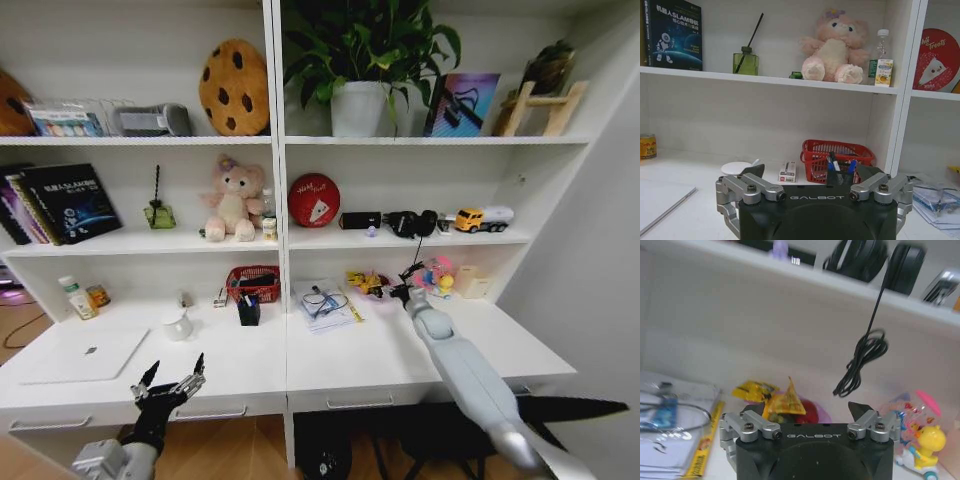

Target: Organize the objects on the table.

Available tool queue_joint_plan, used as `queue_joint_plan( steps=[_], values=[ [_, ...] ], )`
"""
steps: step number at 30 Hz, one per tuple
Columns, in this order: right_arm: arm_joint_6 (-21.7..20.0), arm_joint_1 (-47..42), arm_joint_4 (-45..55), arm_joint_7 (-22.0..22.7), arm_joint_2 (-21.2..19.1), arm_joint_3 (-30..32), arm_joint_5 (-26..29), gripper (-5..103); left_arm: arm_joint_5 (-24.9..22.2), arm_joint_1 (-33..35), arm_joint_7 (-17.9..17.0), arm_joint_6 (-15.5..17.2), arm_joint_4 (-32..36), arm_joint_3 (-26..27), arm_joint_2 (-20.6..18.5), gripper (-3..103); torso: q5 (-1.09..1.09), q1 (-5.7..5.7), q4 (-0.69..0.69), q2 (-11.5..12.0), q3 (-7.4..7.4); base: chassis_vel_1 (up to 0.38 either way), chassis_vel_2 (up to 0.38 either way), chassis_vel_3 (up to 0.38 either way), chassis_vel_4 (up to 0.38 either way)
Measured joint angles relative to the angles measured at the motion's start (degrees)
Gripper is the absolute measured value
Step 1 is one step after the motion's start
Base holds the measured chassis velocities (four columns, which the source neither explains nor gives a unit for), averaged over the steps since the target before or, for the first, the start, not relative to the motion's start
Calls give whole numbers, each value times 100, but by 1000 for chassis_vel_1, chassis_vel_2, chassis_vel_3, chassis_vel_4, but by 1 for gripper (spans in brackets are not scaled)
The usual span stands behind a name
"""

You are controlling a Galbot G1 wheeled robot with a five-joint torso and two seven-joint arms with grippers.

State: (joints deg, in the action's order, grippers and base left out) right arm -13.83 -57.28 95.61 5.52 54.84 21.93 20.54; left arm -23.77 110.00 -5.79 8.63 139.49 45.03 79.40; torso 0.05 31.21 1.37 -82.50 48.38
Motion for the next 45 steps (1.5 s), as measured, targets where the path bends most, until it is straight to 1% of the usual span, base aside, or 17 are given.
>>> queue_joint_plan(
  steps=[1, 3, 5, 6, 7, 8, 11, 13, 22, 24, 27, 29, 33, 34, 40, 41, 45],
  values=[
    [0, 0, 0, 0, 0, 0, 0, 93, 0, 0, 0, 0, 0, 0, 0, 100, 0, 0, 0, 0, 0, 0, 0, 0, 0],
    [-44, -874, 1068, 122, -106, 432, 106, 97, 0, 0, -7, 0, 0, 1, 0, 100, -13, -2, -6, -2, -2, 0, 0, 0, 0],
    [-137, -1736, 1947, 193, -66, 765, 135, 100, 0, 0, -9, 0, 0, 1, 0, 100, 1, 0, -2, 0, 0, 0, 0, 0, 0],
    [-137, -1736, 1947, 193, -66, 765, 135, 100, 0, 0, -9, 0, 0, 1, 0, 100, 1, 0, -2, 0, 0, 0, 0, 0, 0],
    [-238, -2330, 2631, 263, 25, 971, 70, 100, 0, 0, -9, 0, 0, 1, 0, 100, -9, 0, -2, -1, 0, 0, 0, 0, 0],
    [-318, -2788, 3149, 335, 134, 1049, -30, 100, 0, 0, -9, 0, 0, 1, 0, 100, -9, -1, -2, -1, -1, 0, 0, 0, 0],
    [-354, -3229, 3588, 382, 286, 1076, -262, 100, 0, 0, -8, 0, 0, 1, 0, 100, -4, 0, -3, -1, 0, 0, 0, 0, 0],
    [-362, -3619, 3966, 357, 468, 1048, -655, 100, 0, 0, -8, 0, -1, 1, 0, 100, -6, 0, -3, 0, 0, 0, 0, 0, 0],
    [-311, -3801, 4132, 122, 643, 866, -1188, 100, 0, 0, -6, 0, 0, 1, 0, 100, -3, 2, -3, 1, 1, 123, 25, -127, -7],
    [-296, -3759, 4104, 84, 641, 827, -1213, 100, 0, 0, -7, 0, -1, 0, 0, 100, -8, 3, -4, 2, 2, 254, 44, -278, -46],
    [-282, -3697, 4050, 41, 647, 777, -1242, 100, 0, 0, -7, 0, 0, 1, 0, 100, -2, 1, -3, 1, 1, 292, 97, -324, -75],
    [-251, -3590, 3957, 3, 658, 725, -1258, 100, 0, 0, -10, 0, 0, 1, 0, 100, -9, 1, -2, 1, 1, 323, 129, -342, -114],
    [-225, -3408, 3806, -20, 635, 676, -1248, 100, 0, 0, -7, 0, 0, 1, 0, 100, 0, 0, -2, 1, 1, 348, 198, -353, -171],
    [-218, -3301, 3734, -30, 614, 651, -1235, 100, 0, 0, -9, 0, -1, 1, 0, 100, -8, 1, -4, 1, 1, 360, 199, -355, -199],
    [-236, -3095, 3603, -151, 586, 585, -1208, 100, 0, 0, -9, 0, 0, 1, 0, 100, -7, 2, -2, 1, 1, 380, 257, -359, -245],
    [-237, -3089, 3574, -183, 588, 568, -1218, 100, 0, 0, -10, 0, 0, 1, 0, 100, -1, 2, -3, 1, 2, 421, 321, -403, -296],
    [-233, -3088, 3555, -202, 597, 552, -1222, 100, 0, 0, -12, 0, 0, 2, 0, 100, -6, 2, -3, 1, 1, 424, 340, -409, -325]
  ],
)
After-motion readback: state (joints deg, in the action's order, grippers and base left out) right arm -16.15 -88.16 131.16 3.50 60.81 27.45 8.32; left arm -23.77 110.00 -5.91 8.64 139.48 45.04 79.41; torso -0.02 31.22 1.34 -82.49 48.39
